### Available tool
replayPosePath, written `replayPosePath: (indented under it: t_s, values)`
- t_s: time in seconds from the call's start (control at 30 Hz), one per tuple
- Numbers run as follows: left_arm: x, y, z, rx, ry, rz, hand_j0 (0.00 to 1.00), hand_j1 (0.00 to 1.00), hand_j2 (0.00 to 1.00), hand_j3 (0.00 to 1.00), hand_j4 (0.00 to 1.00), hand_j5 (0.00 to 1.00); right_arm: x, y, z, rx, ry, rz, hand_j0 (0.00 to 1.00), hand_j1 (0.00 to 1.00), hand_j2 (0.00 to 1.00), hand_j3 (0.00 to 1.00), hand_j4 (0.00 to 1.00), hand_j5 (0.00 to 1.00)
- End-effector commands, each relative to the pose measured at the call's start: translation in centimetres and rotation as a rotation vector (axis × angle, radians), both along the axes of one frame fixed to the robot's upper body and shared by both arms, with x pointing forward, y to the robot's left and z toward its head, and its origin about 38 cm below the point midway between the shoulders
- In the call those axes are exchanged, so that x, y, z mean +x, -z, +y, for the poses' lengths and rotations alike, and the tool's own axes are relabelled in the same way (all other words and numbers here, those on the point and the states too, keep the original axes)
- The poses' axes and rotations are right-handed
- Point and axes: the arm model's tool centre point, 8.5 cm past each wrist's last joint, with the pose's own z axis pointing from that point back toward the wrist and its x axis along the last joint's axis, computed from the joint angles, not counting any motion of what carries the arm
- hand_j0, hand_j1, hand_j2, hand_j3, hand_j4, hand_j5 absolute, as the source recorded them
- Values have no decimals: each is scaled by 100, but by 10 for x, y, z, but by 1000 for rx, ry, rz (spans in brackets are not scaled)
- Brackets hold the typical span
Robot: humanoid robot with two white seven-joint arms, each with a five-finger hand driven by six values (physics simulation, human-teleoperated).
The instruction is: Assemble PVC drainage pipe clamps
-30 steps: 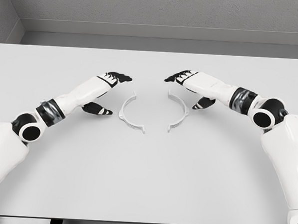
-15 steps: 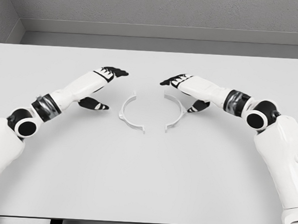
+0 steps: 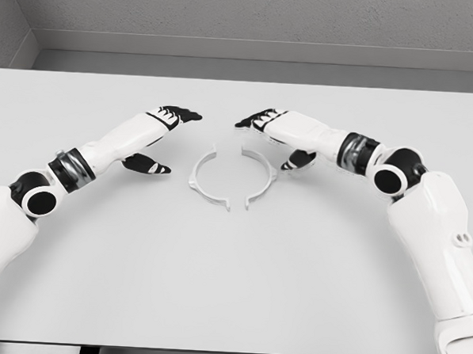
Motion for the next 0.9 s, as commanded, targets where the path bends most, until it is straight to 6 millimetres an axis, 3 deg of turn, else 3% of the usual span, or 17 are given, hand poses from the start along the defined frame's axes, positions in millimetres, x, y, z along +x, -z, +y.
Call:
replayPosePath:
  t_s: [0.0,0.03,0.1,0.27,0.37,0.47,0.53,0.87]
  values:
    - [0,0,0,-6,-1,1,100,100,100,100,100,100,4,-9,-30,-9,50,-14,100,100,100,100,100,100]
    - [0,0,0,-6,-1,1,100,100,100,100,100,100,8,-26,-54,11,96,-51,100,100,100,100,100,100]
    - [0,0,-1,-6,1,1,100,100,100,100,100,100,-4,-67,-81,-6,103,-156,100,100,100,100,100,100]
    - [-8,12,-15,6,37,23,100,100,100,100,100,100,-80,-97,-170,108,135,-223,100,100,100,100,100,100]
    - [-11,14,-20,7,54,29,100,100,100,100,100,100,-103,-74,-182,108,153,-164,100,100,100,100,100,100]
    - [-11,13,-20,5,54,28,100,100,100,100,100,100,-109,-54,-185,104,169,-116,100,100,100,100,100,100]
    - [-11,13,-20,3,54,29,100,100,100,100,100,100,-105,-42,-198,115,209,-74,100,100,100,100,100,100]
    - [-9,11,-25,4,60,19,100,100,100,100,100,100,-105,-41,-193,122,201,-75,100,100,100,100,100,100]
